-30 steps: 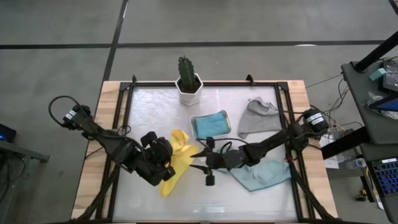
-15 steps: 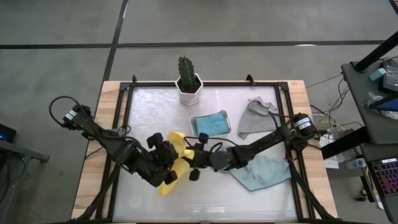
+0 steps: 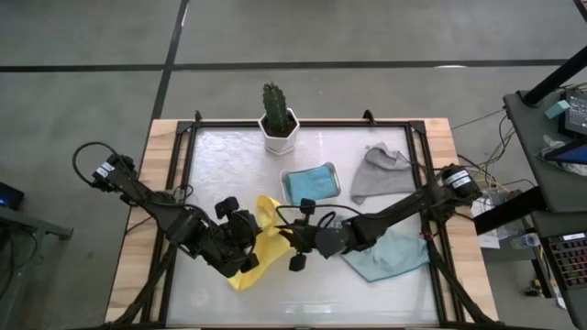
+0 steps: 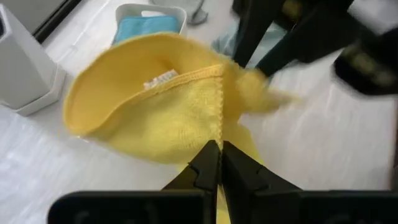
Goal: Fold microfiber towels
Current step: Fold the yellow towel
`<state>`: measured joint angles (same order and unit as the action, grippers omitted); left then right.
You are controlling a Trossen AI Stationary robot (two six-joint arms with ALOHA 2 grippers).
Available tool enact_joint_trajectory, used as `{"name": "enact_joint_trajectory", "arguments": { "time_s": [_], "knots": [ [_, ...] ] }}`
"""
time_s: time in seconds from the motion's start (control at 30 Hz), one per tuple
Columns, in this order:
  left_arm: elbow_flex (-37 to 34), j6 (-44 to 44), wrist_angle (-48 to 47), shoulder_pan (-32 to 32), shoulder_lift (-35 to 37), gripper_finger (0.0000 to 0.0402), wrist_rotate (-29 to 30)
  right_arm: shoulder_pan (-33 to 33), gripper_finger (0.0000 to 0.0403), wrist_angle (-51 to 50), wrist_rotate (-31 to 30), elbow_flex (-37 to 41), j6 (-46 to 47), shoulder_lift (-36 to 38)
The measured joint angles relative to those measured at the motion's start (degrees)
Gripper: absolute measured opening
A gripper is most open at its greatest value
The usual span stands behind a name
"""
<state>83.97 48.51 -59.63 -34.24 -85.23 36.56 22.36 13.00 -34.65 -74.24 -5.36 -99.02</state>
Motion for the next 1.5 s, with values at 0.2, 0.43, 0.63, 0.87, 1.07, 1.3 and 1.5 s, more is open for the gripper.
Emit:
{"name": "enact_joint_trajectory", "arguments": {
  "time_s": [0.2, 0.43, 0.63, 0.87, 1.07, 1.3, 1.5],
  "knots": [
    [0.00, -0.09, -0.47, -0.07, 0.05, 0.0000, -0.02, 2.93, 0.0009, -6.86, 0.08, 0.06, 1.53, 3.73],
    [0.51, -2.04, -1.40, -0.62, 0.92, 0.0000, -0.04, 6.15, 0.0009, -19.61, 0.14, 0.02, 6.22, 10.15],
    [0.76, -3.99, -1.38, -2.94, 4.27, 0.0000, 1.40, 8.75, 0.0009, -31.54, 0.19, -0.08, 12.35, 17.23],
    [0.48, -4.50, -1.34, -7.64, 9.06, 0.0000, 7.90, 12.79, 0.0009, -39.46, 0.74, 0.31, 15.82, 23.01],
    [0.41, -7.27, 1.65, -11.79, 11.33, 0.0000, 9.45, 15.70, 0.0009, -38.21, 5.10, 0.79, 15.22, 24.77],
    [0.50, -25.16, 19.23, -15.22, 12.07, 0.0000, 9.88, 16.41, 0.0008, -33.63, 10.82, -0.96, 9.91, 25.09],
    [0.51, -26.75, 21.07, -15.50, 12.63, 0.0000, 12.26, 16.38, 0.0008, -33.72, 11.09, -3.75, 6.18, 25.11]
  ]
}}
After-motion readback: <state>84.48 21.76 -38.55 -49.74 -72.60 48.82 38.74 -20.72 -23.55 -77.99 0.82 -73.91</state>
